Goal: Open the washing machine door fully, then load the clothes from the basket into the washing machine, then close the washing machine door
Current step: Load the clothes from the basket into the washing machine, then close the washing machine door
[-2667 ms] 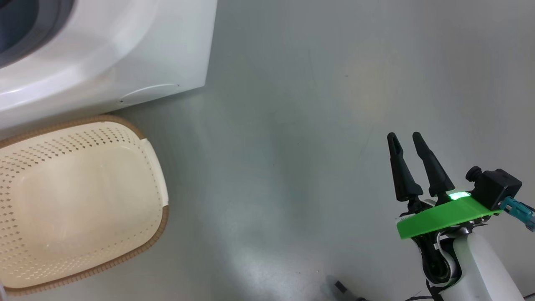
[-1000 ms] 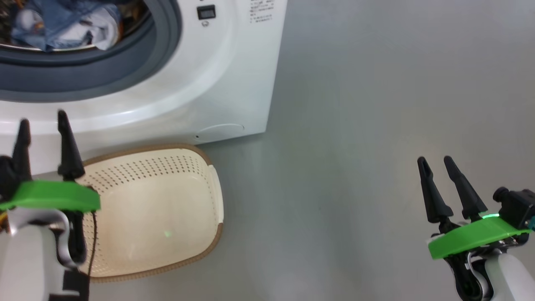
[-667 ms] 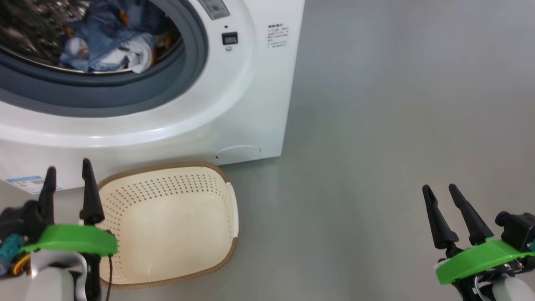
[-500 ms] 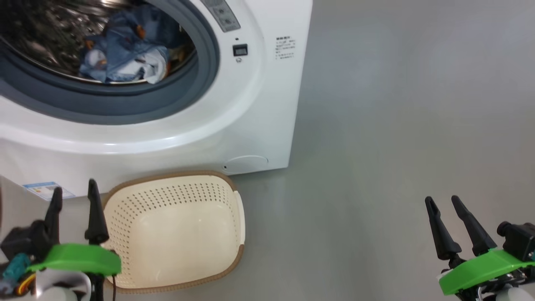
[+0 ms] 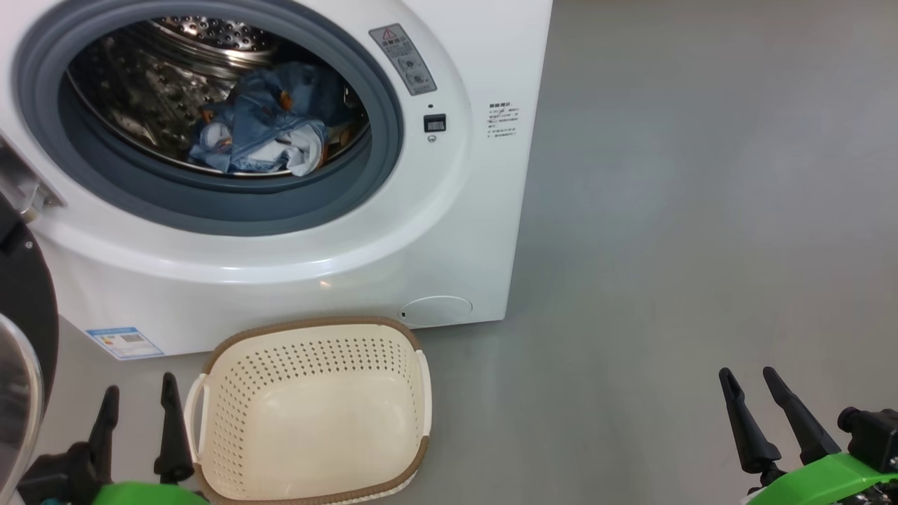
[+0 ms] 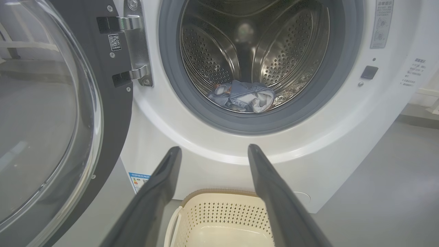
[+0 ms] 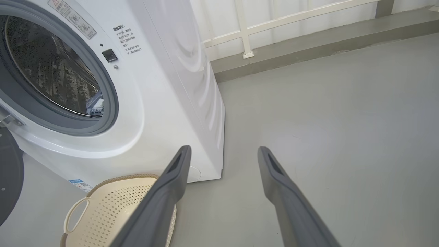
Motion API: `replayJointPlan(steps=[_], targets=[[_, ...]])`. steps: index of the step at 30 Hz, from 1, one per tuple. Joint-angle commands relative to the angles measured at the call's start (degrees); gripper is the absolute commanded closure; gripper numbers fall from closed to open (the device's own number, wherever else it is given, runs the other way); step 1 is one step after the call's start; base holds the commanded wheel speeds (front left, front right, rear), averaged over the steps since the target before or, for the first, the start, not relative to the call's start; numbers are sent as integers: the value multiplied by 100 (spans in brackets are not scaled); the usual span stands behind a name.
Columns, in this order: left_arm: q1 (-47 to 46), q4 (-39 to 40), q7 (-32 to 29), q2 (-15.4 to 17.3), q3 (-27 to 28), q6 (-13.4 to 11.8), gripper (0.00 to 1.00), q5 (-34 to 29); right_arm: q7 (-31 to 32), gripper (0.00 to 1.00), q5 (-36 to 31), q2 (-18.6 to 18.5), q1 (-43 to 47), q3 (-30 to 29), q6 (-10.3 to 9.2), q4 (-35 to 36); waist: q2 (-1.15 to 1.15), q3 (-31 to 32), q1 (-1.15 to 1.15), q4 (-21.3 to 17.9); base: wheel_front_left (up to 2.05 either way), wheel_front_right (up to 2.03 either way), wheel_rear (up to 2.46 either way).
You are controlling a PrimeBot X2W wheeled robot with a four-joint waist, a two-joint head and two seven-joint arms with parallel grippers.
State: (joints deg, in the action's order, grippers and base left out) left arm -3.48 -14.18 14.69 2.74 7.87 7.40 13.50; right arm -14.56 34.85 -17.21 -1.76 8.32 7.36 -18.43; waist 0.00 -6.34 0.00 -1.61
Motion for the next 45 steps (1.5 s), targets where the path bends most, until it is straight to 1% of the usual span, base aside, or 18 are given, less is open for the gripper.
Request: replayJointPlan(steps=[1,11,39,45], targets=[[36,216,30,84,194,9,0,-47,-44,0,14,-146,63,107,13,115,0,51,0,30,0,0,0],[439,434,30,31,192,9,0,6,-44,0,7,-151,237,33,13,145,0,167,0,80,0,0,0],[407,548,30,15,84,9,0,26,-44,0,5,-141,219,64,13,143,0,200,0,102,0,0,0],[449,607,30,14,90,9,0,124,-44,0,-1,-140,236,58,13,143,0,219,0,103,-5,5,0]])
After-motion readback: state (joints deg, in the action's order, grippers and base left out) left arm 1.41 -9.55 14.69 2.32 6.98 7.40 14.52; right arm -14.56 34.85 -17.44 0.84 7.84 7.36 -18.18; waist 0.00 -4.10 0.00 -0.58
